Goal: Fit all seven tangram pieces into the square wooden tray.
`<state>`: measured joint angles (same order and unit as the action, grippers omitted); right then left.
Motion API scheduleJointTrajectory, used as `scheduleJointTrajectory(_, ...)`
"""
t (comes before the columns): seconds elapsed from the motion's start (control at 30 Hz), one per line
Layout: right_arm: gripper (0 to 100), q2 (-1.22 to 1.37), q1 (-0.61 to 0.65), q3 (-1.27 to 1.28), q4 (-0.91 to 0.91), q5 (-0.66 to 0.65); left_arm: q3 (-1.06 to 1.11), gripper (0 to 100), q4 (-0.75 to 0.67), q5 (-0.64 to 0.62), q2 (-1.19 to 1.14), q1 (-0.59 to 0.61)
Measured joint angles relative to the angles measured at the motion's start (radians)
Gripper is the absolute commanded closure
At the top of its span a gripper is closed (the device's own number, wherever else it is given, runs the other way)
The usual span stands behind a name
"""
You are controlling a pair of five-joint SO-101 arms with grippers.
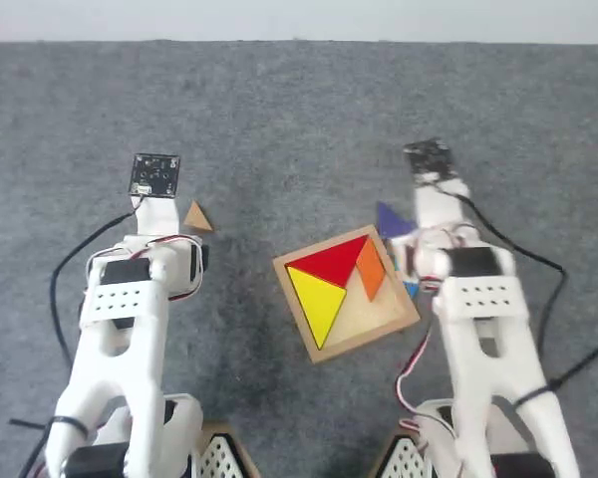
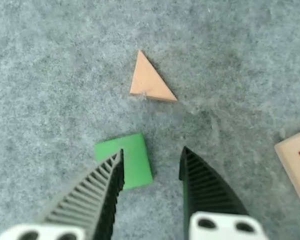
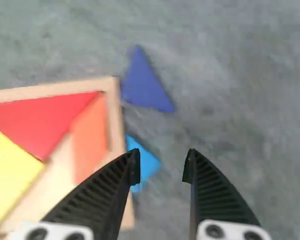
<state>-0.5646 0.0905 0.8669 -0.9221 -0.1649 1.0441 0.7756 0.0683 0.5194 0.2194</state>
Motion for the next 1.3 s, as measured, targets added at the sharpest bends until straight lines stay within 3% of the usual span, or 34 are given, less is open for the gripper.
scheduleJointTrajectory(0.2,82.3,-0.037,-0.104,0.106,-0.034,-0.011,-0.011,83,0.018,0.034,0.0,0.0)
scheduleJointTrajectory(0.73,82.3,-0.103,-0.06,0.241,-0.009,-0.012,-0.509,83,0.552,0.259,-0.422,0.012)
scheduleJointTrajectory(0.97,82.3,-0.095,-0.058,0.242,-0.005,-0.012,-0.675,78,0.555,0.236,-0.539,0.112)
scheduleJointTrajectory(1.3,82.3,-0.095,-0.058,0.242,-0.003,-0.012,-0.879,78,0.549,0.123,-0.79,0.118)
